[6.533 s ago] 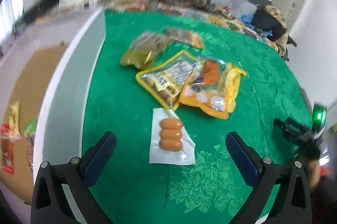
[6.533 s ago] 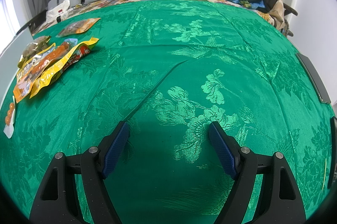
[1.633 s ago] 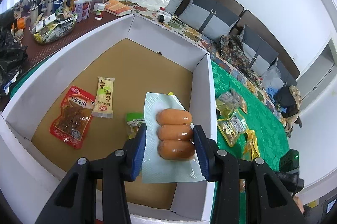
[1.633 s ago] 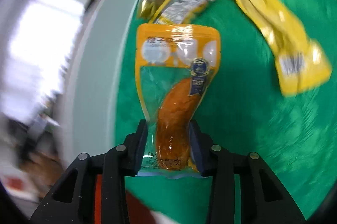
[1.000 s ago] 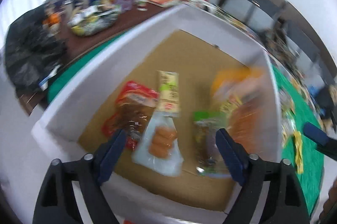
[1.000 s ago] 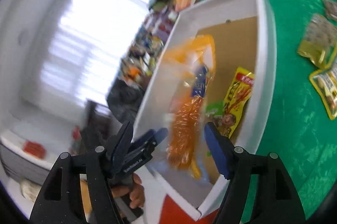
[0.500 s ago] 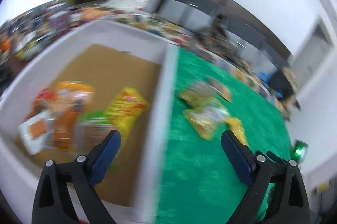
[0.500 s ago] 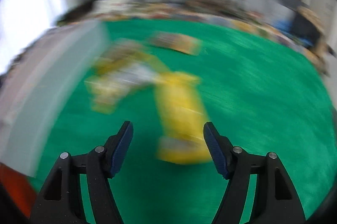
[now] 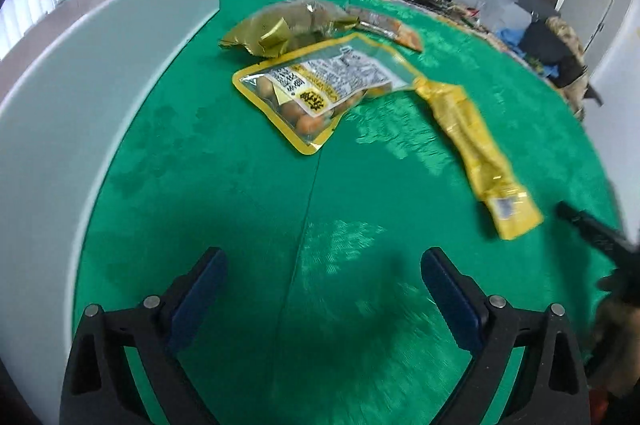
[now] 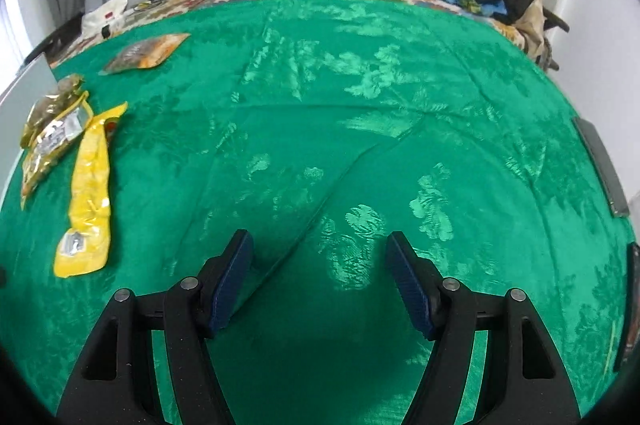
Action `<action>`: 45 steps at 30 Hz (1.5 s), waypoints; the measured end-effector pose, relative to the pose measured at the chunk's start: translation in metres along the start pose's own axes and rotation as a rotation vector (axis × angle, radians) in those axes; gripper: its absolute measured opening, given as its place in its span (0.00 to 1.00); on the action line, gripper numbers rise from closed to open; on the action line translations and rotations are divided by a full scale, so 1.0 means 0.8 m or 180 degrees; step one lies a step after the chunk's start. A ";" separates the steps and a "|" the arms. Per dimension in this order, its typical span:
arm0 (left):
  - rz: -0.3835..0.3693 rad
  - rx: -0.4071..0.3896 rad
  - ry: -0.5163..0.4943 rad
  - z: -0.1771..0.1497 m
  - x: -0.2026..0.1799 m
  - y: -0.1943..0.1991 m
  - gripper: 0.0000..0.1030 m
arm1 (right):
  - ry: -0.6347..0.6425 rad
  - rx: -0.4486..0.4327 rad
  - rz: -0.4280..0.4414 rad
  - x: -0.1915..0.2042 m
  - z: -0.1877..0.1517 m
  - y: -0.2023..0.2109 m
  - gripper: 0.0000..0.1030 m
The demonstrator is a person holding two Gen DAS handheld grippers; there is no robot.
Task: Organize snacks
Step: 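Move both open grippers back over the green bed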
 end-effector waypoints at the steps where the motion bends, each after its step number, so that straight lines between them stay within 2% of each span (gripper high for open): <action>1: 0.0096 -0.0083 -0.0096 0.000 -0.003 -0.001 0.94 | -0.0006 -0.0056 0.0018 0.001 0.000 0.001 0.71; 3: 0.0241 -0.0118 -0.0328 -0.001 -0.011 -0.011 0.94 | 0.0013 -0.0137 0.0024 0.000 0.001 0.000 0.72; 5: 0.0252 -0.0137 -0.0423 -0.001 -0.015 -0.012 0.95 | -0.0008 -0.0149 0.0046 0.002 -0.003 0.004 0.74; 9: 0.0237 -0.0109 -0.0383 0.001 -0.005 -0.010 1.00 | -0.0021 -0.0144 -0.0015 0.002 -0.005 0.004 0.79; 45: 0.0230 -0.0113 -0.0398 0.001 -0.004 -0.014 1.00 | -0.0046 -0.0134 -0.0016 0.006 -0.006 0.005 0.81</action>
Point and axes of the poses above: each gripper's, at about its wrist camera, not at the fingertips, and y roughly against the way its jaws point, x to its left, z to its top, the point moved 6 cm from there along -y, roughly the way its jaws point, and after that the axes turned 7 degrees about -y, right-handed, at the moved point
